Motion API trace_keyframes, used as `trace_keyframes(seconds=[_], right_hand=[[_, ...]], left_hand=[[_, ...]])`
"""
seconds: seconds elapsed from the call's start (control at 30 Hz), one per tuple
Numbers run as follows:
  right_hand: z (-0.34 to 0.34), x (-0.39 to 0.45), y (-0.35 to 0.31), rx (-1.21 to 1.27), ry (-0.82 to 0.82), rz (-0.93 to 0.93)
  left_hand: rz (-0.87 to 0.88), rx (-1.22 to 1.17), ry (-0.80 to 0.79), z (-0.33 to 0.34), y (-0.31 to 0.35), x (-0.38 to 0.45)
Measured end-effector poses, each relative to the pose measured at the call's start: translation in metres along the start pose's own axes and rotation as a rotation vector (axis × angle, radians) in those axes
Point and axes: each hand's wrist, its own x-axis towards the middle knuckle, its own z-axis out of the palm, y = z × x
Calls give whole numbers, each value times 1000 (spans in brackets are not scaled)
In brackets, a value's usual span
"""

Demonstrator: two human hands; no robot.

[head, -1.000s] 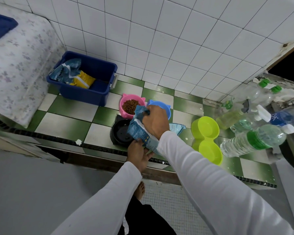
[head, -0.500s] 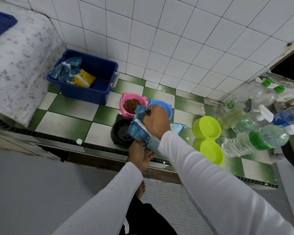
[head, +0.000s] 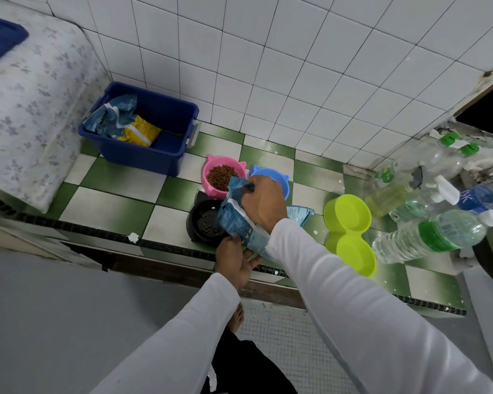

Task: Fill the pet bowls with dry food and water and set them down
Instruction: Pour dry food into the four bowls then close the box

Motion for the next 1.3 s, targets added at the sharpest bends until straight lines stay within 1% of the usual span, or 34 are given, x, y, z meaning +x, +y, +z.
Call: trace_keyframes(seconds=[0.33, 0.77, 1.3], right_hand=[[-3, 0, 0, -27, -7, 13], [1, 5, -2, -22, 4, -4], [3, 4, -2, 3, 13, 16]], left_hand=[[3, -5, -26, 1, 3, -3], [-15, -24, 7, 4, 5, -3], [-45, -14, 1, 2, 8, -8]])
